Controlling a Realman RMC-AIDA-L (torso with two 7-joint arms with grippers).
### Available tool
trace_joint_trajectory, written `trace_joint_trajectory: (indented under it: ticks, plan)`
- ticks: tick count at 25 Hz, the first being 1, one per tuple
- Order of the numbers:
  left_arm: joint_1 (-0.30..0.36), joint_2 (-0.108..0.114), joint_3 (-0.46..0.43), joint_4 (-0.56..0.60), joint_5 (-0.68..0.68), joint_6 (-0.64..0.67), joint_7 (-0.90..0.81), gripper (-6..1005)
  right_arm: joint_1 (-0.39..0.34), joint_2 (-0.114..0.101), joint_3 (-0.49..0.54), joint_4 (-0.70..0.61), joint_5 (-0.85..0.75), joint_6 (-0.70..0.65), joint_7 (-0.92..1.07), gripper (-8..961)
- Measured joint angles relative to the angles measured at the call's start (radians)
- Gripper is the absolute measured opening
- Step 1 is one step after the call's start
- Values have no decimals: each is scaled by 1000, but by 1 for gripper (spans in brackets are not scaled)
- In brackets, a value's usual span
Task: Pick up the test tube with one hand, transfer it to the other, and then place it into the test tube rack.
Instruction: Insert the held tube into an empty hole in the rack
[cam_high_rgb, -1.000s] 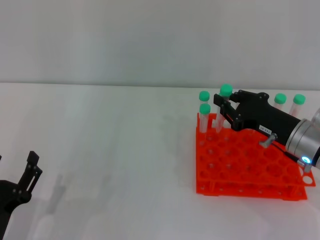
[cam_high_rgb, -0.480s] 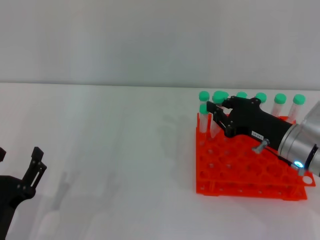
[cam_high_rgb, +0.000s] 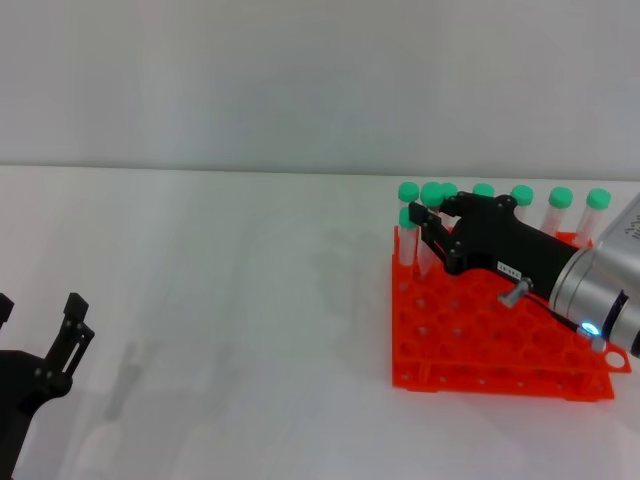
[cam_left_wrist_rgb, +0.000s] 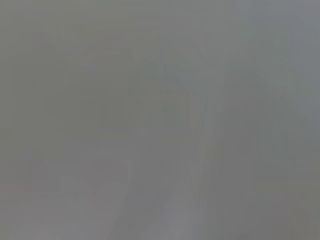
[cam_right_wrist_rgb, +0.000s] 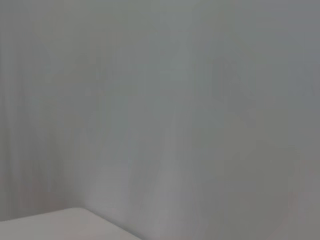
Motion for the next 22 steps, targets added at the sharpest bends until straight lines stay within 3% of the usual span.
trace_joint_trajectory:
  ticks: [22]
  plan:
    - [0,3,-8,-11,-1,0,-9,866,-16,0,25,-9,30,-11,0,279]
